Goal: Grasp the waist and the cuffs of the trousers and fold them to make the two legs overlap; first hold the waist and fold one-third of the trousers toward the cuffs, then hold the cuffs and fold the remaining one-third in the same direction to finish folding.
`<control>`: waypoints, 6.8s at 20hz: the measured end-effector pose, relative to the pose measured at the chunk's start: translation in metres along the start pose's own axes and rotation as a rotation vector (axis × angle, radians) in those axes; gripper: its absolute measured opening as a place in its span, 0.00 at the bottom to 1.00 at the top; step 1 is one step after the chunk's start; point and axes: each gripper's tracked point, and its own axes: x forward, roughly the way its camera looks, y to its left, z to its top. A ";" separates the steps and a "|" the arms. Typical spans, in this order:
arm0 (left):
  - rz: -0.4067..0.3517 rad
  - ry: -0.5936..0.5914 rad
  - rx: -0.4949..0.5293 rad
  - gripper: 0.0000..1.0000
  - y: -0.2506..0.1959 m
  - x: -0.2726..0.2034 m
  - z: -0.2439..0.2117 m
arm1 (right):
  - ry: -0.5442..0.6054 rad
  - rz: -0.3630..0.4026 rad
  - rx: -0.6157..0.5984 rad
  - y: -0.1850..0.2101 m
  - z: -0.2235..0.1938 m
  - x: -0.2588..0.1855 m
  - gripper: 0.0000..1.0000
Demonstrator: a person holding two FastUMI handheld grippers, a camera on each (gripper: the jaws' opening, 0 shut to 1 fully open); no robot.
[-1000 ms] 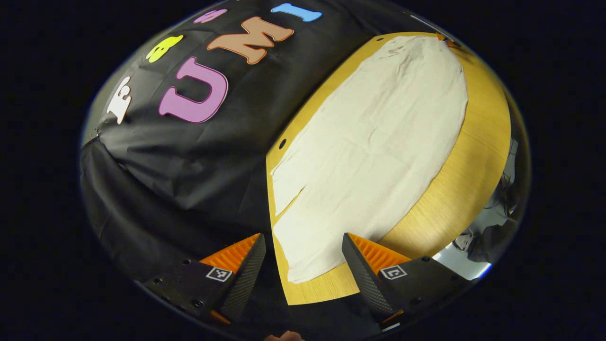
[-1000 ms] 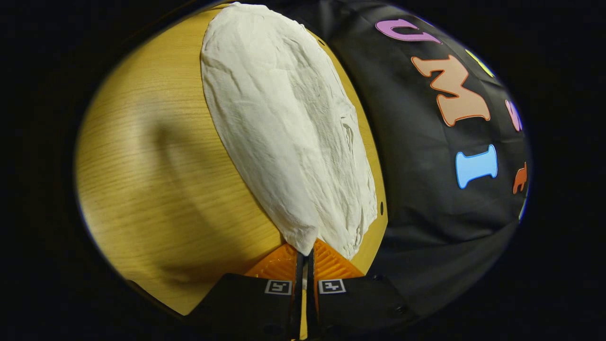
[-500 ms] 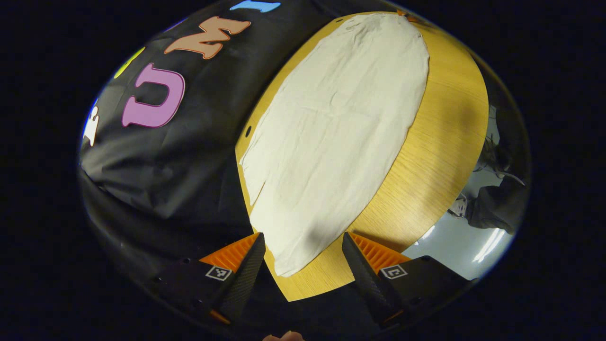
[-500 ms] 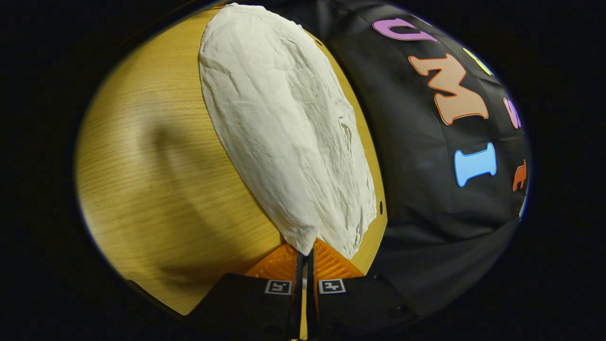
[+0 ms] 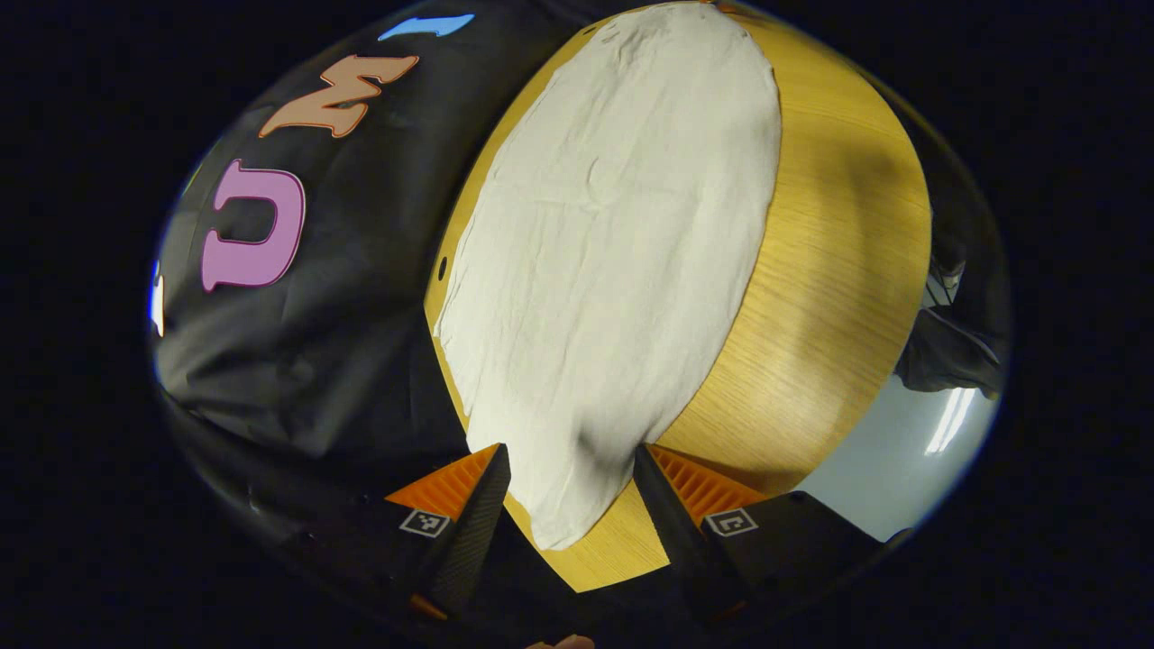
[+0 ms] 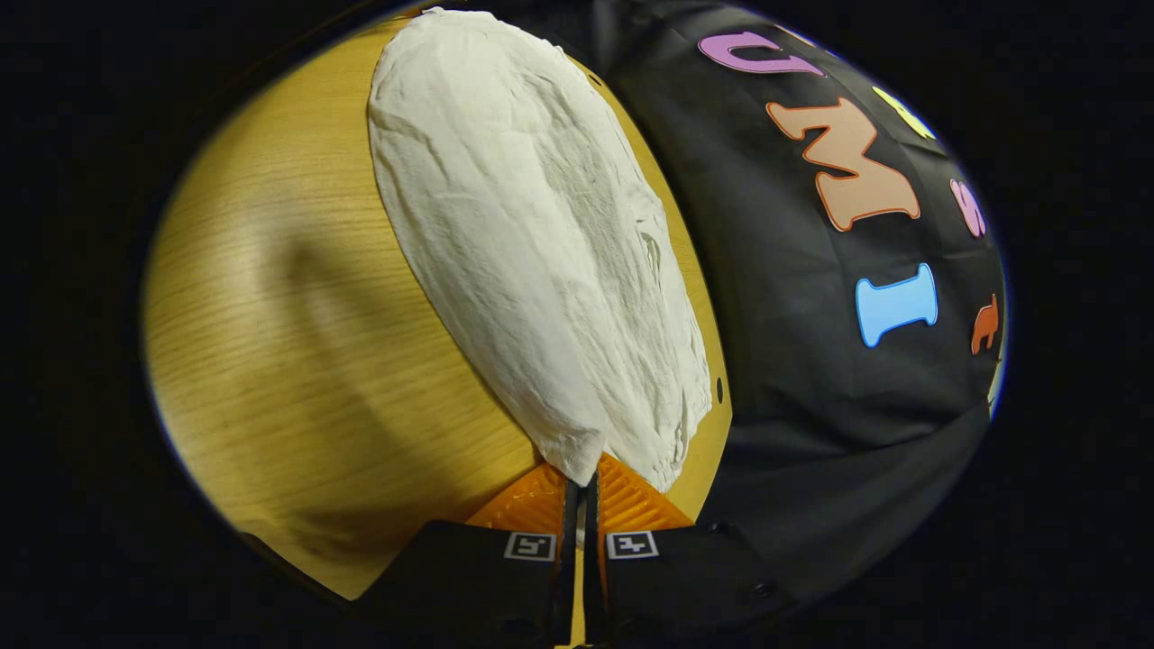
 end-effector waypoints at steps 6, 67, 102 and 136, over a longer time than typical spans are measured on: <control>-0.001 -0.006 0.026 0.82 0.012 0.019 0.007 | 0.010 -0.013 0.006 0.001 0.000 0.000 0.06; 0.093 -0.229 -0.660 0.66 0.228 0.238 0.216 | 0.172 -0.278 0.646 -0.190 0.092 0.190 0.79; 0.176 -0.413 -1.026 0.96 0.175 -0.015 0.336 | 0.223 0.005 2.002 -0.113 -0.024 0.164 0.39; 0.242 -0.331 -1.182 0.96 0.233 0.020 0.114 | -0.288 0.221 1.722 -0.188 0.345 0.091 0.21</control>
